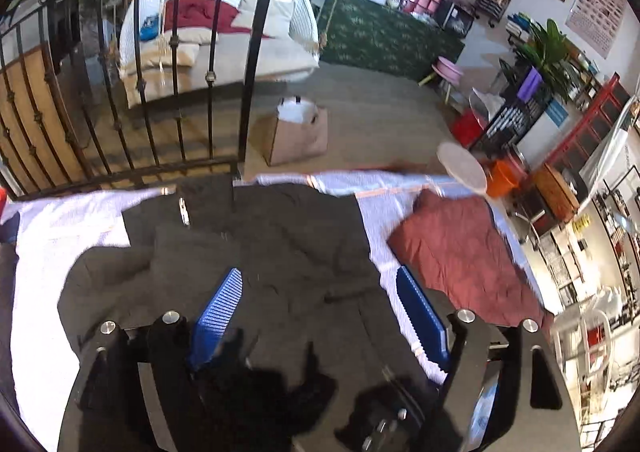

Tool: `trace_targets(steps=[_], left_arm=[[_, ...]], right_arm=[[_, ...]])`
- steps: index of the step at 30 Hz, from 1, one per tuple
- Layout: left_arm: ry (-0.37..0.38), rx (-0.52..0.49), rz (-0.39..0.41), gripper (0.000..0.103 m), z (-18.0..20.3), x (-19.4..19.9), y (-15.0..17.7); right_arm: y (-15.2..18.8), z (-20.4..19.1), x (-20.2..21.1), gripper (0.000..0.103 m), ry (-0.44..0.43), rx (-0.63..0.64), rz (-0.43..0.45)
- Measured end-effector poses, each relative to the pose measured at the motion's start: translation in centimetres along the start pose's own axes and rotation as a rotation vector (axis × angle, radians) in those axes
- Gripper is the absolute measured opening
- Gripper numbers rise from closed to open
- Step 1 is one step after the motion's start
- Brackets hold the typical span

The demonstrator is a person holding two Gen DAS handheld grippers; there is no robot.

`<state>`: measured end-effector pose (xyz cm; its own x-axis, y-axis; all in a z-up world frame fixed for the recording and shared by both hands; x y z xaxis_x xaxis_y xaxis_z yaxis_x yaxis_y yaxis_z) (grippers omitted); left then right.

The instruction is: Fold large clothes

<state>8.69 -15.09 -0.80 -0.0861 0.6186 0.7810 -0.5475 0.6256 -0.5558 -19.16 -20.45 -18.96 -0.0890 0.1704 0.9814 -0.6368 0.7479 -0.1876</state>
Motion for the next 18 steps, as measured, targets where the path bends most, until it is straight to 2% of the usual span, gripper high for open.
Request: trace_targets(steps=[3, 5, 8, 11, 15, 18], left_arm=[[-0.045, 0.081, -0.038, 0.08, -3.6, 0.4, 1.9], [-0.092, 0.167, -0.065, 0.08, -7.7, 0.9, 3.4], [-0.205, 0.264, -0.089, 0.08, -14.0, 2.5, 6.5], [-0.281, 0.36, -0.131, 0.08, -18.9, 4.3, 10.0], [-0.342, 0.475, -0.161, 0.08, -22.8, 7.2, 14.4], [-0.368, 0.516, -0.166, 0.08, -23.7, 8.7, 16.7]], right_arm=[[-1.4, 1.0, -0.1, 0.081, -0.013, -0.041, 0.003], [-2.5, 1.1, 0.0, 0.081, -0.03, -0.053, 0.012], [-4.6, -0.1, 0.4, 0.081, -0.074, -0.044, 0.032], [-8.0, -3.1, 0.5, 0.081, -0.2, -0.023, 0.035], [-13.3, -6.9, -0.9, 0.081, -0.393, -0.073, 0.004], [-16.3, -9.0, -3.7, 0.081, -0.399, -0.128, -0.002]])
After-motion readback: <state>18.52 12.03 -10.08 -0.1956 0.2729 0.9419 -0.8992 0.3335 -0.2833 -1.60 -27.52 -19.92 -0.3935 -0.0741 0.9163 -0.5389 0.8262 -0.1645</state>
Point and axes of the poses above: each gripper's, at about its wrist camera, not at the fingertips, and x roughly against the way its jaws point, z to its right, y to its underside, the point moved 2 cm from there along -x, roughly the way its jaws point, and after that the axes turned 2 degrees about y, right-handed, at the moved point
